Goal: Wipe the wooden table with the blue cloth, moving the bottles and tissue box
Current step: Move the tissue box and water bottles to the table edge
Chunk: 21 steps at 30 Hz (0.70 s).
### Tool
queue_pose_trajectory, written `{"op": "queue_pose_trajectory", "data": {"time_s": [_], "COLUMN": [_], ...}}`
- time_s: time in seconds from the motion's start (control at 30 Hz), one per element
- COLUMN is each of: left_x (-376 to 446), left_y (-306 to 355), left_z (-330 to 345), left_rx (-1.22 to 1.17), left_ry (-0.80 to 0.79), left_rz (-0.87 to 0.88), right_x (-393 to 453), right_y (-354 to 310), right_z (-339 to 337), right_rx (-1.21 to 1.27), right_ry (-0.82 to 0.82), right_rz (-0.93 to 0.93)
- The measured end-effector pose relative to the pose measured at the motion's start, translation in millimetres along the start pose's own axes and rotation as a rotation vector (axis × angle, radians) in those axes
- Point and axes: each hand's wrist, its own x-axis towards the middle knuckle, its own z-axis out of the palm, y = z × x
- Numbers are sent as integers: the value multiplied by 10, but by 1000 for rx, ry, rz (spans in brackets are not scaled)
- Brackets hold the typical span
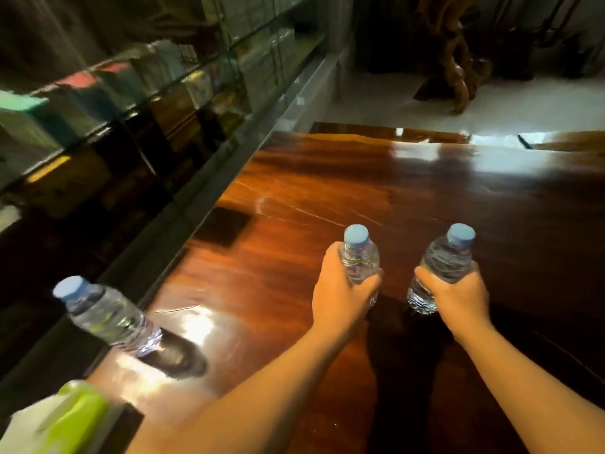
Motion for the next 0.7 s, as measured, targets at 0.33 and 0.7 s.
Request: {"op": "queue_pose_trajectory", "data": {"time_s": [0.33,0.7], "left_x": [19,340], "left_y": [-633,-1198], "left_z": [-1589,-2088], "left_rx": [10,53], "left_ry": [449,692], "left_rz": [-173,-273], "right_x": [-674,-1143], "right_y": [-858,-1292], "right_z": [1706,3169], "right_rx": [41,62], "right_ry": [-397,-637], "right_rz": [-111,-257]}}
